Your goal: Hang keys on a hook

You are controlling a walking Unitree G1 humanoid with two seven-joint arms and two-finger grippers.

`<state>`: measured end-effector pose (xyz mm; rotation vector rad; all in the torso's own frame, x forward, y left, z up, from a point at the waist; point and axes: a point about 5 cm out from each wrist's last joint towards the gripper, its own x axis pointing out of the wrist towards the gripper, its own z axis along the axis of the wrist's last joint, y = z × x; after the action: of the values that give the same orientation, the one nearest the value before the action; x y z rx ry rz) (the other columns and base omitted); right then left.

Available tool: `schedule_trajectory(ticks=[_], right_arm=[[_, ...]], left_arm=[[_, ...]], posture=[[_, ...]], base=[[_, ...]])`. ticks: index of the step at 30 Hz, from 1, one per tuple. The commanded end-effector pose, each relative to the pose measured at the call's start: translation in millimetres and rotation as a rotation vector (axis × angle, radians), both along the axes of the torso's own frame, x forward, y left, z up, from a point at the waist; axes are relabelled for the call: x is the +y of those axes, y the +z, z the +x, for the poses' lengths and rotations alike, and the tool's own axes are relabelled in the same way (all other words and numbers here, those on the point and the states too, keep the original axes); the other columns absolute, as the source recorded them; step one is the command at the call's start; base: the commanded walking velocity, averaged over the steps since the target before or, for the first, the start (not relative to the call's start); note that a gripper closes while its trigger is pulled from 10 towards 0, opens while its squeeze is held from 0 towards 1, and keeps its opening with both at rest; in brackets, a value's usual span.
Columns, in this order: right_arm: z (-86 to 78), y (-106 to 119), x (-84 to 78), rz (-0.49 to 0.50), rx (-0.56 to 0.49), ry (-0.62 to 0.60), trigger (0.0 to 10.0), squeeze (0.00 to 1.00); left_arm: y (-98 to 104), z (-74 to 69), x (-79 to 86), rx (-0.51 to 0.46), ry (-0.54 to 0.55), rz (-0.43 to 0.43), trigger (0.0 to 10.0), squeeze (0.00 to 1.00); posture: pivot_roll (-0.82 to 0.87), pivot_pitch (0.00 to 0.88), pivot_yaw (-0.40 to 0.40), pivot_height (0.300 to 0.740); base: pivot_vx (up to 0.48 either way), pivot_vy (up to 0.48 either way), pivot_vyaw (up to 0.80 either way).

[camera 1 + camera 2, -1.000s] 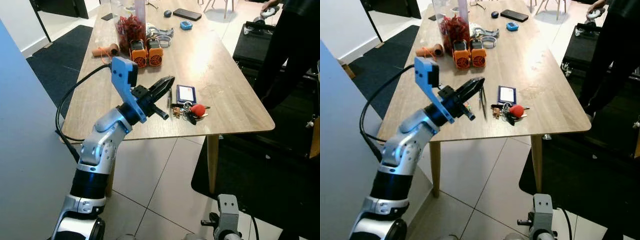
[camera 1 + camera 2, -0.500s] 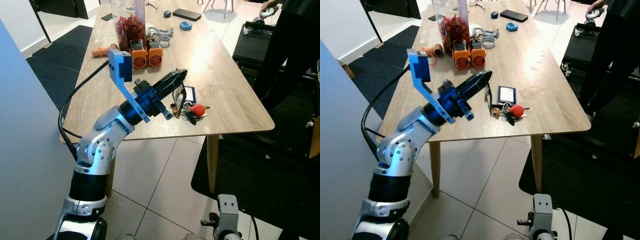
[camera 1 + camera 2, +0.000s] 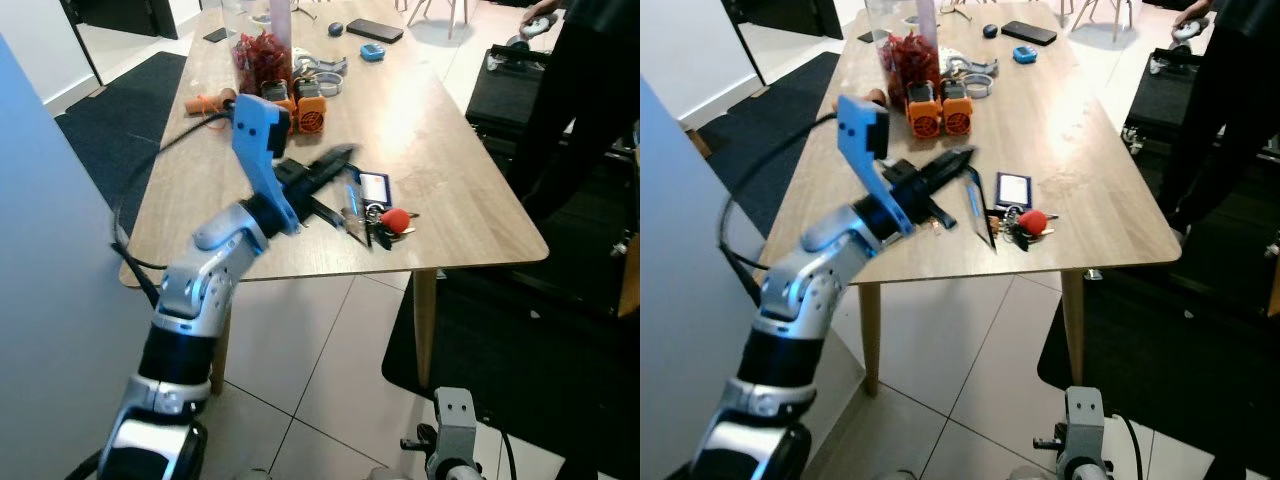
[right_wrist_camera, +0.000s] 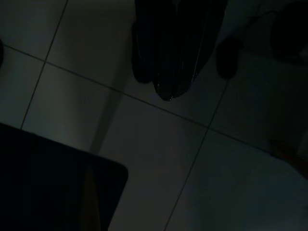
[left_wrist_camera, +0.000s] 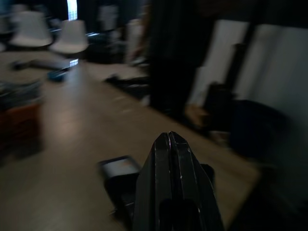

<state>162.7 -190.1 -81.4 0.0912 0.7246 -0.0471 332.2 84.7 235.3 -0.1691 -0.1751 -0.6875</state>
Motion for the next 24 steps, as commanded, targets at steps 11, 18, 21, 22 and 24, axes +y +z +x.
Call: schedule_trajectory(ticks=[11, 18, 21, 22, 24], right_arm=[[-2.4, -1, 1.7, 0.015, 0.005, -0.023, 10.0, 0.00], [-2.0, -1, 1.8, 0.015, 0.003, -0.024, 10.0, 0.00], [-2.3, -1, 1.2, 0.014, 0.004, -0.025, 10.0, 0.00], [-2.6, -1, 0.9, 0.014, 0.005, -0.025, 10.0, 0.00], [-2.7, -1, 0.7, 0.014, 0.006, -0.025, 10.0, 0.00]], left_arm=[[-2, 22.3, 38.7, 0.043, 0.330, 0.072, 10.0, 0.00], [-5, 28.8, 47.6, 0.056, 0.445, 0.143, 10.0, 0.00], [-6, 31.6, 53.3, 0.066, 0.501, 0.164, 10.0, 0.00], [-7, 33.0, 56.6, 0.074, 0.531, 0.174, 10.0, 0.00], [-7, 33.3, 57.0, 0.078, 0.535, 0.178, 10.0, 0.00]], posture=[[0.06, 0.071, 0.046, 0.740], [0.05, 0.074, 0.045, 0.740], [0.05, 0.074, 0.044, 0.740], [0.05, 0.074, 0.044, 0.740], [0.05, 0.074, 0.044, 0.740]], base=[[0.000, 0.000, 0.00], [0.000, 0.000, 0.00], [0.000, 0.000, 0.00], [0.000, 0.000, 0.00], [0.000, 0.000, 0.00]])
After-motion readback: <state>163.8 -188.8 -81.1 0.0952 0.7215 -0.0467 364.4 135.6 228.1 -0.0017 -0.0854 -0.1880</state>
